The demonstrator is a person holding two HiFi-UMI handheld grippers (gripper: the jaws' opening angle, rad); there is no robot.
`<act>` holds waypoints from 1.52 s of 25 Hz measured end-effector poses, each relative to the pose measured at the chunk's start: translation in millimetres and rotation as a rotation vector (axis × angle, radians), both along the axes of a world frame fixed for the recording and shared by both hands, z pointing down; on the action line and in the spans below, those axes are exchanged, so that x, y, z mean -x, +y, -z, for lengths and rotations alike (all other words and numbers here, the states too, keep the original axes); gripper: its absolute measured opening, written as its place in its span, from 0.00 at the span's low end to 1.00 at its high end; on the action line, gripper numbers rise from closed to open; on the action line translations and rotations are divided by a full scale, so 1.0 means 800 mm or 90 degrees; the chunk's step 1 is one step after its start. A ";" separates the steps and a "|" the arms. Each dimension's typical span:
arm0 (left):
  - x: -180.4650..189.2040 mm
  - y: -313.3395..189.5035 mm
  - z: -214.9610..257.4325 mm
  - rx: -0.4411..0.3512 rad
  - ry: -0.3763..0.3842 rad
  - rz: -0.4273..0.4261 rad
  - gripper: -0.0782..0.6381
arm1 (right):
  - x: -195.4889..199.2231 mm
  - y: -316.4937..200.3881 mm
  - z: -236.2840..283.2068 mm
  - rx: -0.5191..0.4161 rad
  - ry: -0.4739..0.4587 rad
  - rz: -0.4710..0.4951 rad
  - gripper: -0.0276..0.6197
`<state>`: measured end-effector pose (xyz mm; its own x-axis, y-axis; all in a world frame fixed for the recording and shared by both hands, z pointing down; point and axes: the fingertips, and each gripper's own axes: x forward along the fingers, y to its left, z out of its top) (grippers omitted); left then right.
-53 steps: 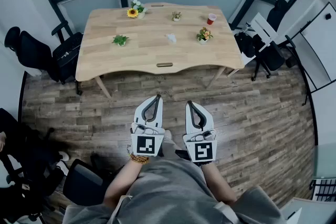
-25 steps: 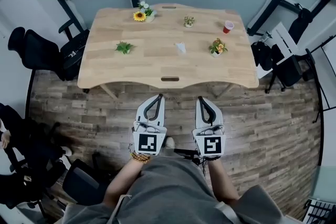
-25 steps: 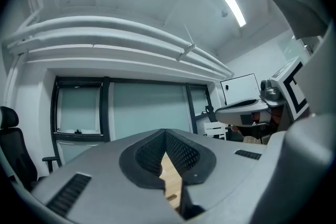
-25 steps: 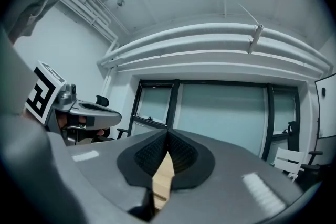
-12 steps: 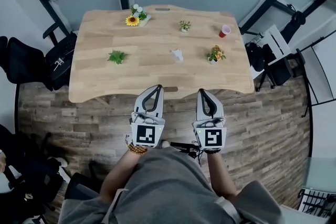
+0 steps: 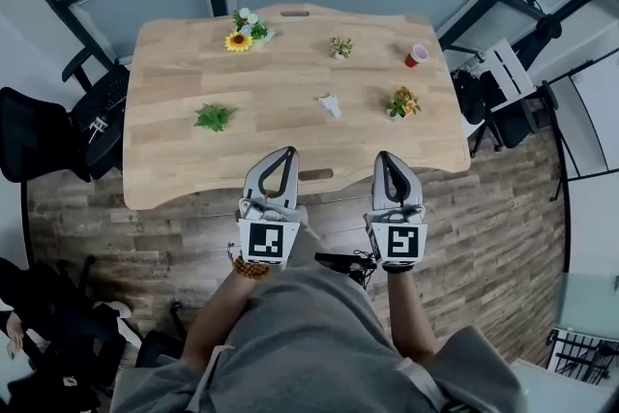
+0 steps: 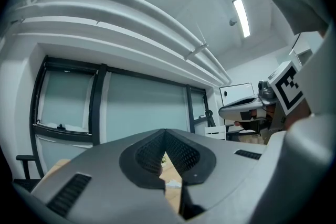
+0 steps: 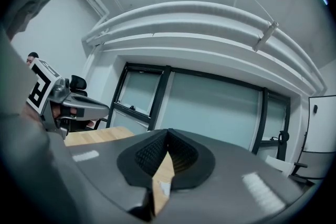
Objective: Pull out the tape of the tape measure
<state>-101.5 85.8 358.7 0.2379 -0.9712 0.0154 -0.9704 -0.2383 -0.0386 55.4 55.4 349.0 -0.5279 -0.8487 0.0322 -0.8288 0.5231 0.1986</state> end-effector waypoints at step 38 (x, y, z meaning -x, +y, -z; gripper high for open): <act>0.040 -0.218 -0.064 0.101 -0.067 0.016 0.12 | 0.026 -0.280 -0.208 0.152 0.059 0.079 0.06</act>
